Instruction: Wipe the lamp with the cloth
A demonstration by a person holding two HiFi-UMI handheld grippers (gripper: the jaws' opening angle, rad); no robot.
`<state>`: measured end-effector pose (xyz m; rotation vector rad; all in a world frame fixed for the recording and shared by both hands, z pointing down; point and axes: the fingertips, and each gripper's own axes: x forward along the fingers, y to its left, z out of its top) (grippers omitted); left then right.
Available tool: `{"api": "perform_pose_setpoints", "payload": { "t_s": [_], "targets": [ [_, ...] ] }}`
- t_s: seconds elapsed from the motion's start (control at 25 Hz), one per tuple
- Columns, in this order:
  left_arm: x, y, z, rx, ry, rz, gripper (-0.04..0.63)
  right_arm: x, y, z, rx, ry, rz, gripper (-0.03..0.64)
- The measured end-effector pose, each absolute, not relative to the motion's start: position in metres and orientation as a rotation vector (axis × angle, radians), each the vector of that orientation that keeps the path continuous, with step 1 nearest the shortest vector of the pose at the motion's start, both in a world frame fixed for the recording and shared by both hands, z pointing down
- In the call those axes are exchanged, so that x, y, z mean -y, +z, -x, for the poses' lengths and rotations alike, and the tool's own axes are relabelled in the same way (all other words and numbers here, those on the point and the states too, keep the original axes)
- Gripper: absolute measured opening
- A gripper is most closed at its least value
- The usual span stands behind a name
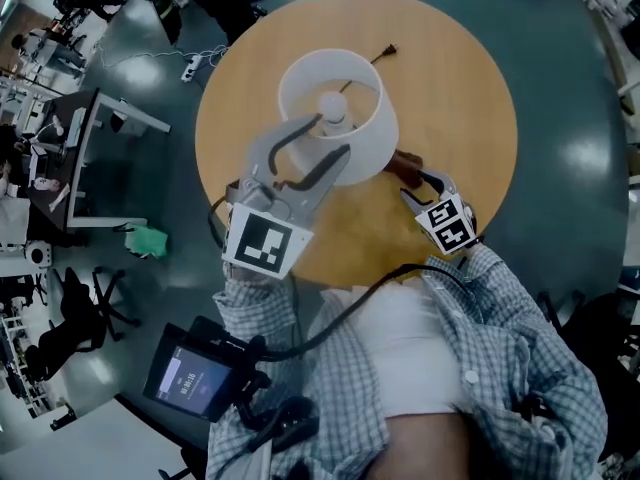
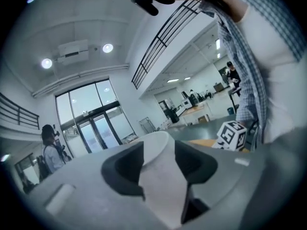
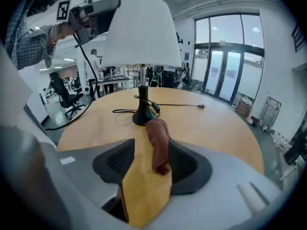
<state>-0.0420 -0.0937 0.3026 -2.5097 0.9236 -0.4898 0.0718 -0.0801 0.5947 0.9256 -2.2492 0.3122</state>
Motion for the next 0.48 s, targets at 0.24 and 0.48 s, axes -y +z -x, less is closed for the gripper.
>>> {"api": "perform_pose_setpoints", "payload": {
  "t_s": [0.24,0.48],
  "targets": [
    [0.084,0.302,0.040,-0.932,-0.427,2.493,0.185,0.067,0.606,-0.079,2.250,0.331,-0.948,0.221],
    [0.081,0.298,0.052,-1.004,-0.394,2.458,0.105,0.060,0.609,-0.084,2.227,0.373,-0.959,0.221]
  ]
}}
